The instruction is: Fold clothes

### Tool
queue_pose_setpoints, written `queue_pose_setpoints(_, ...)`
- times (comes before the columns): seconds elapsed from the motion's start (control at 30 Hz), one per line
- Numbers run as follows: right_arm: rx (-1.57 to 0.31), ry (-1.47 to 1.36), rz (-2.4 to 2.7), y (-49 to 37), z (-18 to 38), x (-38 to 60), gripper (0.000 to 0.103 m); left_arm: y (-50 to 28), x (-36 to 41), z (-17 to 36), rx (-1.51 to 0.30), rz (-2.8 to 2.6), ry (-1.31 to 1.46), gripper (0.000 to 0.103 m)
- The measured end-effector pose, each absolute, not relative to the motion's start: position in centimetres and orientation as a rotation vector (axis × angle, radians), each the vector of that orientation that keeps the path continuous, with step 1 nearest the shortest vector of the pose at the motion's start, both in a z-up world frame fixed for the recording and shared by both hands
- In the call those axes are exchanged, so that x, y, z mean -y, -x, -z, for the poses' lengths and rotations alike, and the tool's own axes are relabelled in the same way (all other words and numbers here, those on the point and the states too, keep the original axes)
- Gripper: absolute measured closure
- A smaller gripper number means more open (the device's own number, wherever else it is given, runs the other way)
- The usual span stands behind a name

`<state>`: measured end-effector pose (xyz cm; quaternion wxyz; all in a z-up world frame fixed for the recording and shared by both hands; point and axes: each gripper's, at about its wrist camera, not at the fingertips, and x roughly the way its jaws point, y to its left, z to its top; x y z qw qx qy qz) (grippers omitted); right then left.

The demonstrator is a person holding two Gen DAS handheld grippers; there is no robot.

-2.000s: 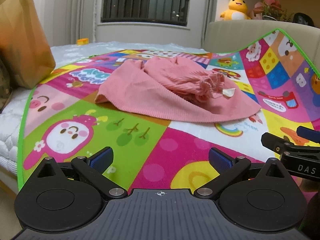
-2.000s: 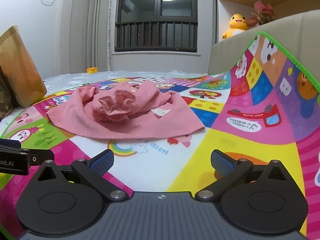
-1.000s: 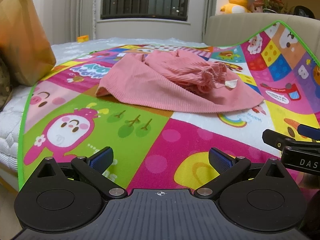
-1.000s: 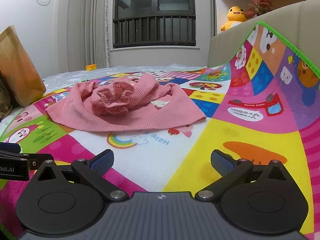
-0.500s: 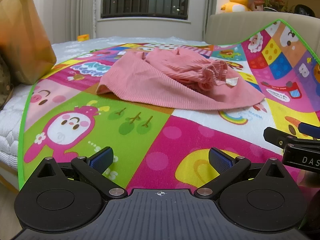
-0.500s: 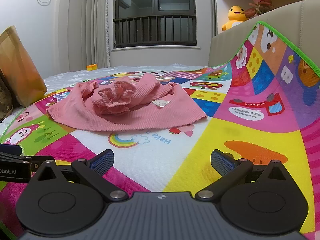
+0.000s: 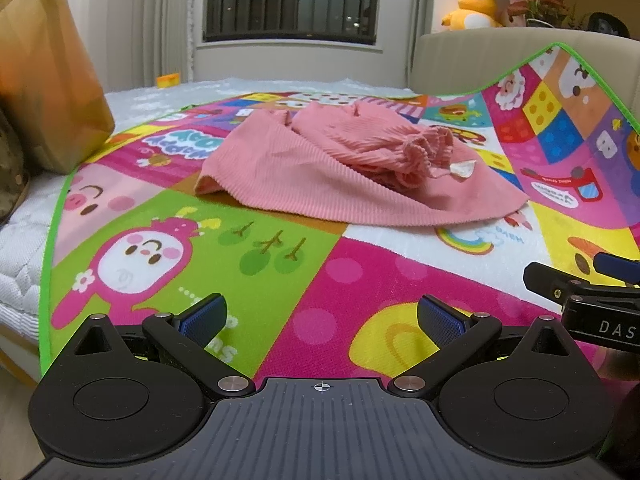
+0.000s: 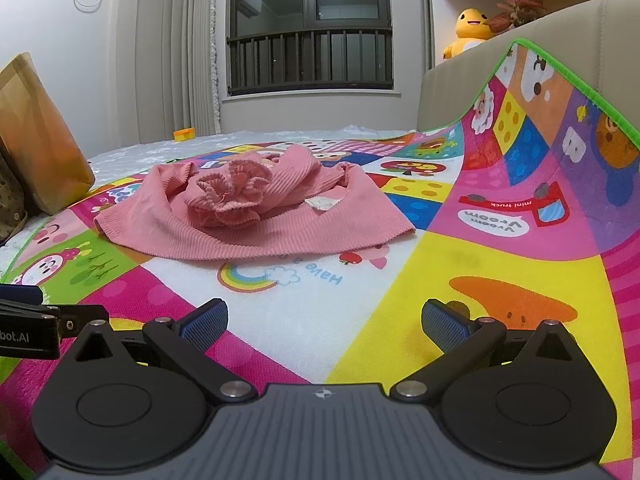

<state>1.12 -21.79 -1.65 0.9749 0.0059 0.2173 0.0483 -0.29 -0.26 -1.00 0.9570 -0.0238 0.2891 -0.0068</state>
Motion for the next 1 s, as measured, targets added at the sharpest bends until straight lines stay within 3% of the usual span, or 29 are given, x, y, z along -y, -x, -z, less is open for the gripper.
queue_pose_setpoints(1.0, -0.444, -0.015, -0.106, -0.96, 1.71, 21.70, 0.000, 0.58, 0.22, 0.90, -0.583, 0.016, 0.051, 0.000)
